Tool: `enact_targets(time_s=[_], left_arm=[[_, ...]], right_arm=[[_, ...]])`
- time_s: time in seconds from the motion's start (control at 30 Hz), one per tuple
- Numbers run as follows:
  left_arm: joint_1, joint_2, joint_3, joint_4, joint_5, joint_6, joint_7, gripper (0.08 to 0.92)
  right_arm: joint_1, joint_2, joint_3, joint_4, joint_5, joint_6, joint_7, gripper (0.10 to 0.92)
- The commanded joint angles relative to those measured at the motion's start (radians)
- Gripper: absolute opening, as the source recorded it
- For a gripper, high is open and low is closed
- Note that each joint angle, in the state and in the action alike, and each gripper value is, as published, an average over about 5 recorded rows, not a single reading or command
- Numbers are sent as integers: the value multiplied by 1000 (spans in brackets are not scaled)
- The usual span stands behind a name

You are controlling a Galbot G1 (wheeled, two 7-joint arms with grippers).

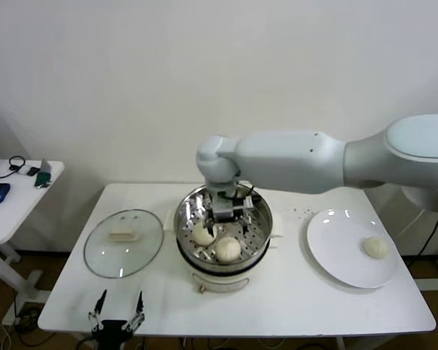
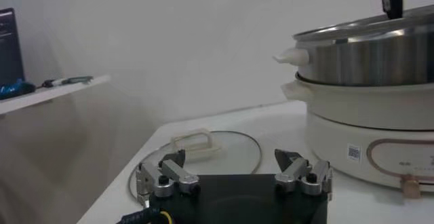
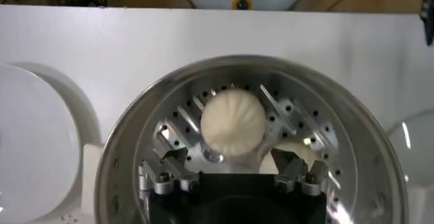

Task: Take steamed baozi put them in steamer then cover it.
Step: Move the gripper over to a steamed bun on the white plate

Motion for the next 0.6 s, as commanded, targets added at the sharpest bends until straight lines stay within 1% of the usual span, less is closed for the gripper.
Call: enact_targets(time_s=[0.03,0.07,0.23,0.3,0.43,0.6], left_arm=[[1,3,2,0,-1,-3,0,823],[0,3,2,0,-1,-4,0,823],[-5,10,2,-2,-9,-3,7,823],[-6,14,3,-5,-11,-2,14,823],[-18,16,3,-5,-15,3,24,823],[-38,8,5,-3,-17,5,46,823]], right_arm=[[96,-159,16,-32,73,-80,3,823],[107,-193,3,-39,97,-110,8,823],[147,-364,-105,-88,330,-341,77,823],[138,-436,-114,-95,367,-411,119,823],[96,-583,-111,-72,365,-532,213,823],[-29,-734,-30,-87,262,-570,232,823]])
